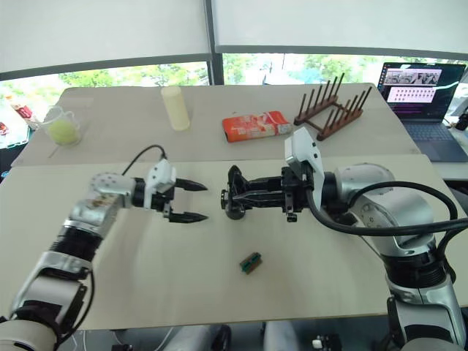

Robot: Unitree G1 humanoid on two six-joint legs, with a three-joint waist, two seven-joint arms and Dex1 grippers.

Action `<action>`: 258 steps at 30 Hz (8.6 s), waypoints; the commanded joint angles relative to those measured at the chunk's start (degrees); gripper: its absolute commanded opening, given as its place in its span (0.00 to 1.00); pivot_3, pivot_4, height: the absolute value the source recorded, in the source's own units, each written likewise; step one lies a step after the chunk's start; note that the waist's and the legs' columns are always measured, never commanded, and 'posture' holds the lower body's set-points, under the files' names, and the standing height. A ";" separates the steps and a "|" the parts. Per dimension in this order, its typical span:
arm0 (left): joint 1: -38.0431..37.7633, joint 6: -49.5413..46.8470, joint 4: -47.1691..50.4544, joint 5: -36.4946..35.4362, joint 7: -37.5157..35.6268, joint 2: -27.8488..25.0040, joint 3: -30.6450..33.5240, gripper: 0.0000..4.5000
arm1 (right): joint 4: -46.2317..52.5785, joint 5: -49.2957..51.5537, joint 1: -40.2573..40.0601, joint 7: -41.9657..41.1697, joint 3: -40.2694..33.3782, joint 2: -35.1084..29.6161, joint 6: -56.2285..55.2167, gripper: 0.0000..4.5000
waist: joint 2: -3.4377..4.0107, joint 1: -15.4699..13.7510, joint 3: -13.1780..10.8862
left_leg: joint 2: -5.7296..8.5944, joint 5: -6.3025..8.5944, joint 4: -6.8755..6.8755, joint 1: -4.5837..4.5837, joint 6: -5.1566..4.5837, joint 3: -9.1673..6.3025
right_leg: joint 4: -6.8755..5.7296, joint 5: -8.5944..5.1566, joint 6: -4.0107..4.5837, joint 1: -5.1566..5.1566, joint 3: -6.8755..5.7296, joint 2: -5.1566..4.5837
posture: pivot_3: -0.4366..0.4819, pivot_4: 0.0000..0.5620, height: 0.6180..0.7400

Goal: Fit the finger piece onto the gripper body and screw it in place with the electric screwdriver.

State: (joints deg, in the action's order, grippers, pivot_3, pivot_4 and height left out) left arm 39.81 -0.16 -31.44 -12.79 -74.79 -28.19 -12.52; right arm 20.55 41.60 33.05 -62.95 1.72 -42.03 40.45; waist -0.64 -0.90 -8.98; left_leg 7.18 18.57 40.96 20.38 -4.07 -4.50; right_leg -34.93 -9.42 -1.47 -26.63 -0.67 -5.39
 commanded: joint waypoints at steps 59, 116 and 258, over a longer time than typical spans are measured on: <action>2.18 11.03 -9.86 7.62 4.33 13.35 1.30 0.52 | -32.12 -20.17 3.19 -11.21 8.67 17.27 -31.78 0.09 | 0.00 0.51 0.01 | 0.01 0.00 0.20 0.04 -0.10 0.02 | -0.11 0.04 -0.05 -0.04 0.00 0.09 | 0.48 0.27 1.00; 1.16 8.29 -6.19 6.84 6.14 12.59 1.98 0.52 | -42.43 -26.54 -0.10 -16.89 16.42 16.73 -28.31 0.09 | 0.41 1.08 0.69 | -0.02 0.01 0.07 -0.29 -0.10 -0.03 | -0.08 0.03 -0.05 0.28 0.01 0.05 | 0.48 0.27 1.00; -13.09 -34.25 55.20 -19.77 1.18 -19.59 10.33 1.00 | -66.70 -51.11 29.87 -24.67 37.22 -7.49 5.94 1.00 | 0.52 0.91 0.33 | -0.07 0.14 -0.02 0.35 -0.19 0.18 | 0.08 0.02 0.06 -0.39 -0.08 -0.12 | 0.48 0.27 1.00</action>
State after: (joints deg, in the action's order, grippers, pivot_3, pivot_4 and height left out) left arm 26.26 -35.04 22.06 -31.70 -74.14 -47.25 -3.01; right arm -44.44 -7.85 62.91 -86.56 38.01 -50.06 46.39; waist -0.12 0.01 -8.65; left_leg 7.12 18.70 40.95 20.72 -4.24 -4.33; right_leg -34.86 -9.40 -1.41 -27.00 -0.74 -5.51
